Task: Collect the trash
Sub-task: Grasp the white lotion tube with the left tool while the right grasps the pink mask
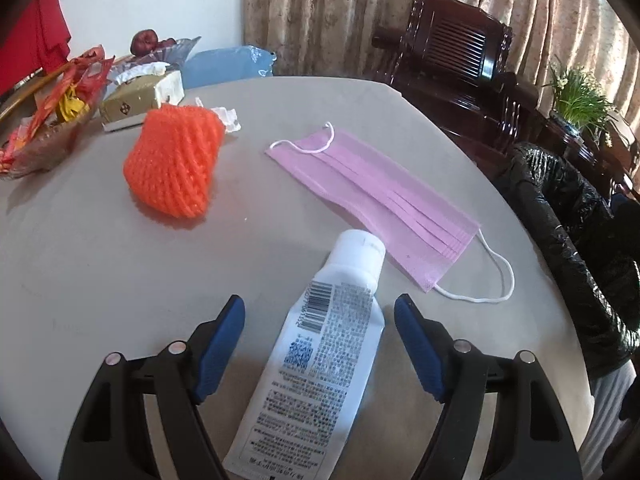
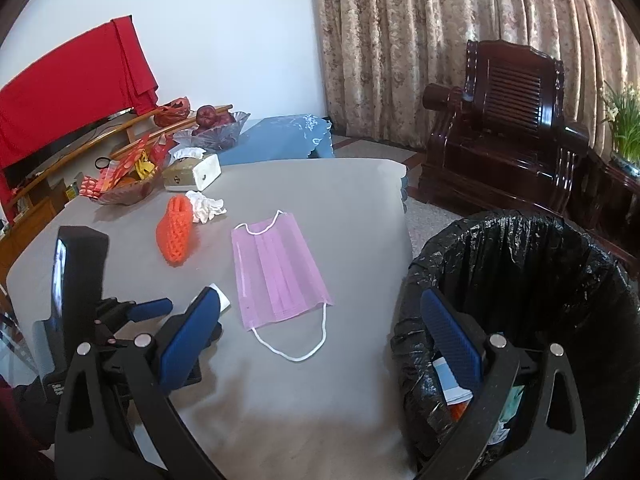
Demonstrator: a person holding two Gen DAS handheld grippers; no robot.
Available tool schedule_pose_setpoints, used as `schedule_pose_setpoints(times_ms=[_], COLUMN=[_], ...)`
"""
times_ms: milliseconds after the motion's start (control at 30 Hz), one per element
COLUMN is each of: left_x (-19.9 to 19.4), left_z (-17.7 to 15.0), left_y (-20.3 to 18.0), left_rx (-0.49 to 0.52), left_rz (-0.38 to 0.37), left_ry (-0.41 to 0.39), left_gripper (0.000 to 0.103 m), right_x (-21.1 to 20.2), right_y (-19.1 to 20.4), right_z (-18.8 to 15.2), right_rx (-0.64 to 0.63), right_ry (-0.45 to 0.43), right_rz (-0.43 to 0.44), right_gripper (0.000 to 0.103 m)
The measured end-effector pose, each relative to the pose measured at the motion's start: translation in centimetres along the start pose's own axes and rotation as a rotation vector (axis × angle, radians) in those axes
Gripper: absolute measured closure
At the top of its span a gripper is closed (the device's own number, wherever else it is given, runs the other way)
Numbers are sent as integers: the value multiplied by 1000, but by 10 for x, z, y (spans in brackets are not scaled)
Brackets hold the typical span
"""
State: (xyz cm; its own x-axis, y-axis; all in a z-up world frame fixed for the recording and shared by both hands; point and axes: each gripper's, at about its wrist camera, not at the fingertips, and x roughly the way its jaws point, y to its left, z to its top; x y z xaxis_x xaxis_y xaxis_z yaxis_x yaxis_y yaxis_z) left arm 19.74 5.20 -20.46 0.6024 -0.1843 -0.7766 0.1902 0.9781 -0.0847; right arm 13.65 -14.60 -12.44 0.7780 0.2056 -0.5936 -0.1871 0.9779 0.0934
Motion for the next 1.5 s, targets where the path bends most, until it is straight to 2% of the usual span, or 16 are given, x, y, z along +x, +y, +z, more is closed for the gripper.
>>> schedule_pose_setpoints(times_ms=[67,100,133,167,367,533,567,767,967,1233,1300,1333,1400,1433,1467,1500], left_x=[1,1,0,0,-15,-46,-49,-58,-59,-50,-47,-46,-45,-44,-44,-44], left_z=[1,1,2,2,6,13,14,16,14,14,15,15,16,16,16,17], left_y=[-4,-6,-5,-5,8,36,40,75,95,98,97,97,96,95,94,94], left_rx=[18,26,30,29,-40,-85,-89,-143,-178,-188,-191,-192,-191,-191,-190,-190], left_rz=[-14,-5,-2,-12,-6,73,85,151,181,186,184,183,183,182,181,181], left_ry=[3,1,-3,-4,-42,-120,-128,-147,-150,-131,-127,-125,-123,-123,-123,-124], left_gripper=[33,40,58,59,60,61,66,68,69,69,69,69,69,69,69,69], right_x=[0,1,1,0,1,12,18,54,105,153,161,162,160,158,156,153], right_y=[0,0,1,1,6,21,26,53,68,59,60,63,68,72,75,75], right_z=[0,0,0,0,7,22,25,32,24,23,20,18,17,17,17,17], right_rx=[3,2,-2,-7,-27,-55,-59,-65,-107,-56,-63,-77,-103,-123,-137,-140], right_ry=[2,3,4,4,0,-21,-22,3,97,253,297,298,299,293,287,285], right_rz=[1,2,1,0,1,32,45,91,68,16,28,22,48,55,63,79], right_gripper=[5,5,5,5,5,5,5,5,5,7,28,29,49,65,89,98])
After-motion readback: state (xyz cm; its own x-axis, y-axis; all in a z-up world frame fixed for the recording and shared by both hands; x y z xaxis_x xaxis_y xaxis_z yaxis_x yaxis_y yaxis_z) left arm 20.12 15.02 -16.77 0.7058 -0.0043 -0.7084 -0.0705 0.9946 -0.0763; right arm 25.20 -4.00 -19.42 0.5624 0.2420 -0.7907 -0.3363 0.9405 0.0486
